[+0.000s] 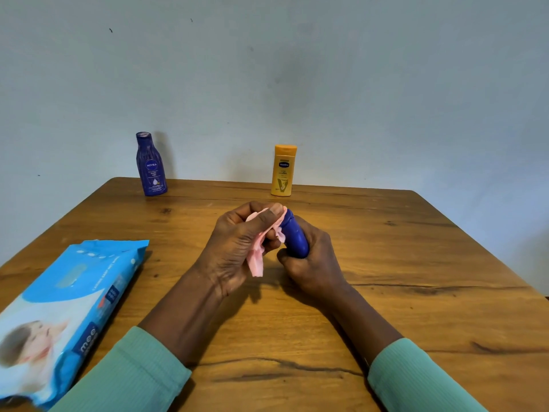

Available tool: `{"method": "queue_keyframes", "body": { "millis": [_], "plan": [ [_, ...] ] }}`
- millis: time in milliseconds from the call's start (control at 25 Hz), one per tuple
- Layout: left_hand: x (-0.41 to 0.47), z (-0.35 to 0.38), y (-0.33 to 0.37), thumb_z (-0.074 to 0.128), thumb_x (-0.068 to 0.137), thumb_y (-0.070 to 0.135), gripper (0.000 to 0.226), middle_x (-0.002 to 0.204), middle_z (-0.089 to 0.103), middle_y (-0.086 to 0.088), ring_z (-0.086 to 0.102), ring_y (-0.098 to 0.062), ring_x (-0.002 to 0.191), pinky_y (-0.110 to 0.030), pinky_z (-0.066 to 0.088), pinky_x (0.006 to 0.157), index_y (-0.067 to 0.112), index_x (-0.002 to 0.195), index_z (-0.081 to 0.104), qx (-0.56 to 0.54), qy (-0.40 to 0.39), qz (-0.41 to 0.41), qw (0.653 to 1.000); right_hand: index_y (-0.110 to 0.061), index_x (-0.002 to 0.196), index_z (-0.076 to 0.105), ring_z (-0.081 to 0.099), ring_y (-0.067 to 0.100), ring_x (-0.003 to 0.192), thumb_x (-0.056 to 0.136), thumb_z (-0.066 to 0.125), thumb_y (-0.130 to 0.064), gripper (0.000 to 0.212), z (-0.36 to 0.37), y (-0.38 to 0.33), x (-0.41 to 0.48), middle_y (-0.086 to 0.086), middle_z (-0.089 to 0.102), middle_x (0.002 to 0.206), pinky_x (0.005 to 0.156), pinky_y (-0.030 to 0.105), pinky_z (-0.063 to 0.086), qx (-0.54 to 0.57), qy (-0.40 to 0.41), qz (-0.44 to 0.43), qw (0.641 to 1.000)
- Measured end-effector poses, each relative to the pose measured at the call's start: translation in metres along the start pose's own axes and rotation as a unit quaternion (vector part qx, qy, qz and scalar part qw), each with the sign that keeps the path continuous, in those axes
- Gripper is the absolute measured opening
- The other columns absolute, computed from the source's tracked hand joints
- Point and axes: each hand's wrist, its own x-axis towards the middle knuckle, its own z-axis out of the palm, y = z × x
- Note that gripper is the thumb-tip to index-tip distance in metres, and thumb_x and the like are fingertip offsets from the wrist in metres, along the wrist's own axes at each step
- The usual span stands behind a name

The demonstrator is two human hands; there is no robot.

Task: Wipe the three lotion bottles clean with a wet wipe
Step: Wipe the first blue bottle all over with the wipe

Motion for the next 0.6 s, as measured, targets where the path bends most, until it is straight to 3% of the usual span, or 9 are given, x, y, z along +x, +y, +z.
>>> {"method": "queue_keyframes", "body": {
  "millis": [200, 400, 520, 600],
  "plan": [
    [0.004, -0.001, -0.001, 0.079, 0.074, 0.02, 0.032, 0.08, 0.073, -0.005, 0.058, -0.009, 0.057, -0.023, 0.057, 0.052, 0.009, 0.104, 0.077, -0.037, 0.025, -0.036, 0.998, -0.031, 0.118, 0.065, 0.065, 0.024, 0.081, 0.078, 0.07, -0.014, 0.043, 0.0, -0.001, 0.0, 0.002, 0.069, 0.093, 0.079, 0.055, 0.06, -0.012, 0.003, 0.007, 1.0],
    [0.004, -0.003, -0.011, 0.073, 0.08, 0.01, 0.019, 0.078, 0.07, -0.005, 0.056, -0.009, 0.059, -0.022, 0.058, 0.055, 0.008, 0.099, 0.078, -0.09, -0.03, -0.026, 0.995, -0.023, 0.104, 0.067, 0.06, 0.044, 0.084, 0.078, 0.067, -0.01, 0.029, 0.004, -0.004, -0.002, 0.015, 0.066, 0.089, 0.078, 0.062, 0.055, 0.097, 0.015, -0.006, 0.995],
    [0.005, -0.002, -0.016, 0.074, 0.077, 0.01, 0.021, 0.08, 0.07, -0.006, 0.057, -0.011, 0.059, -0.024, 0.056, 0.055, 0.007, 0.098, 0.077, -0.058, -0.02, 0.04, 0.997, -0.019, 0.097, 0.066, 0.063, 0.033, 0.078, 0.082, 0.066, -0.002, 0.023, 0.004, -0.011, -0.002, 0.007, 0.068, 0.083, 0.072, 0.046, 0.056, 0.134, -0.01, 0.001, 0.991],
    [0.004, 0.001, -0.017, 0.076, 0.076, 0.013, 0.024, 0.08, 0.071, -0.007, 0.06, -0.012, 0.061, -0.026, 0.056, 0.058, 0.006, 0.099, 0.075, -0.002, -0.007, 0.115, 0.993, -0.026, 0.087, 0.065, 0.059, 0.018, 0.068, 0.084, 0.063, 0.007, 0.034, 0.006, -0.016, -0.003, -0.001, 0.063, 0.073, 0.064, 0.034, 0.051, 0.187, -0.037, 0.031, 0.981]
  ]
}}
